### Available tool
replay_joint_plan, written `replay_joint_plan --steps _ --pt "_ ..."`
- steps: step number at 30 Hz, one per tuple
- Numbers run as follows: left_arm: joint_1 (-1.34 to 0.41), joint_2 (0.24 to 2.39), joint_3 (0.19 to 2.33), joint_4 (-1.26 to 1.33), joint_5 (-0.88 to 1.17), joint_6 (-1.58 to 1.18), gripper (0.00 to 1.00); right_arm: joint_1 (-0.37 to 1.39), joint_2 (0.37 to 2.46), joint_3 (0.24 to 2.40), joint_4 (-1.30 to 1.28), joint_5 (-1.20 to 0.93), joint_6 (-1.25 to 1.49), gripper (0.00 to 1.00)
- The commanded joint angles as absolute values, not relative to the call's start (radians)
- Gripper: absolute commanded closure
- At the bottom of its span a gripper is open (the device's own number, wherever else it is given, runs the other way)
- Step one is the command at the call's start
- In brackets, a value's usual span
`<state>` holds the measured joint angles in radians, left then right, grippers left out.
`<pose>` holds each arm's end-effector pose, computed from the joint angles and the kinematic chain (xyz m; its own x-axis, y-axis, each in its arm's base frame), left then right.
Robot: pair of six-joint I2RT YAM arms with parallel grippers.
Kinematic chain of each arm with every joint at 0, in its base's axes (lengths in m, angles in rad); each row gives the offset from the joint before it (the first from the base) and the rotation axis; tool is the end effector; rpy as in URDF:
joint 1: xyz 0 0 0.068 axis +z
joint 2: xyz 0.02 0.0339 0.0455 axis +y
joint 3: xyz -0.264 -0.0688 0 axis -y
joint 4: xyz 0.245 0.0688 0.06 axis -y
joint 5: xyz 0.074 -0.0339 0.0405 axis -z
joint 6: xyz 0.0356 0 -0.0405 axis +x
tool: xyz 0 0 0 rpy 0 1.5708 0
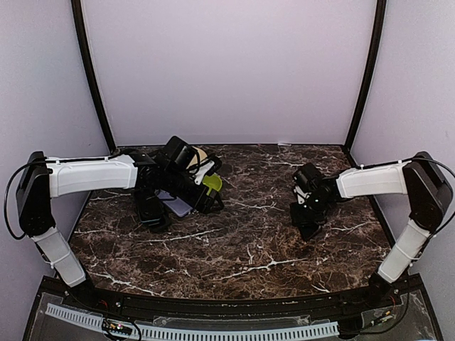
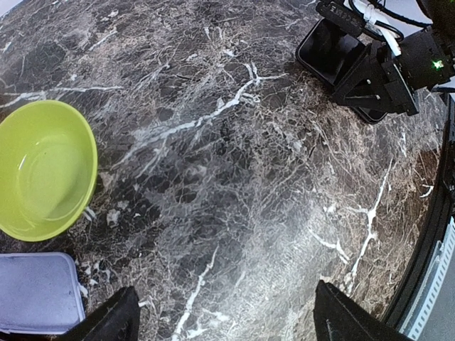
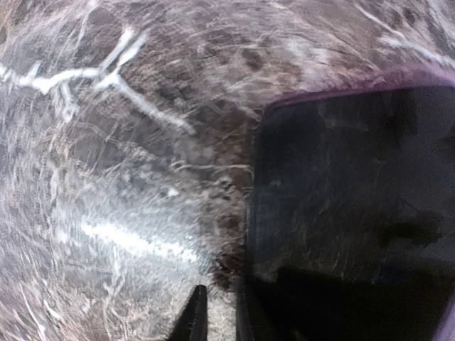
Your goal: Put the phone into the phone case
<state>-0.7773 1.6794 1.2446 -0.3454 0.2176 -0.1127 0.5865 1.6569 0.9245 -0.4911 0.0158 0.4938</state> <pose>0.2608 -0.2674 0.2507 -0.5875 0.4241 -0.6892 0.7328 0.6401 -0.2308 0.2521 0.1668 0.1543 -0.9498 -0.0621 -0.3067 -0.1121 0.9826 0.1482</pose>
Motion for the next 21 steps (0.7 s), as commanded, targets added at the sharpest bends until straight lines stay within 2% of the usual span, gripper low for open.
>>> replay_joint_plan --steps 1,4,6,7,8,9,14,21 --pt "-0.783 1.666 1.261 -0.368 0.204 -0.094 0.13 0.592 1.633 0.999 -0.733 0.084 0.485 0.73" --pt "-0.783 1.663 1.255 -0.368 0.198 -0.095 0.13 0.594 1.574 1.065 -0.796 0.127 0.481 0.55" --pt "-0.784 1.658 1.248 -0.361 0.200 -0.097 0.13 0.593 1.544 1.084 -0.823 0.153 0.479 0.34" --pt "-0.785 1.657 1.244 -0.359 0.203 -0.098 0.13 0.591 1.532 1.086 -0.830 0.185 0.479 0.18" --pt "-0.783 1.656 1.243 -0.359 0.205 -0.096 0.13 0.590 1.524 1.081 -0.833 0.212 0.479 0.06" --pt "-0.783 1.657 1.243 -0.359 0.205 -0.095 0.13 0.585 1.522 1.080 -0.839 0.231 0.480 0.02" --pt "-0.785 1.657 1.244 -0.363 0.203 -0.088 0.13 0.557 1.554 1.076 -0.827 0.238 0.444 0.02" --pt "-0.785 1.645 1.234 -0.362 0.218 -0.084 0.13 0.495 1.653 1.032 -0.727 0.065 0.363 0.02"
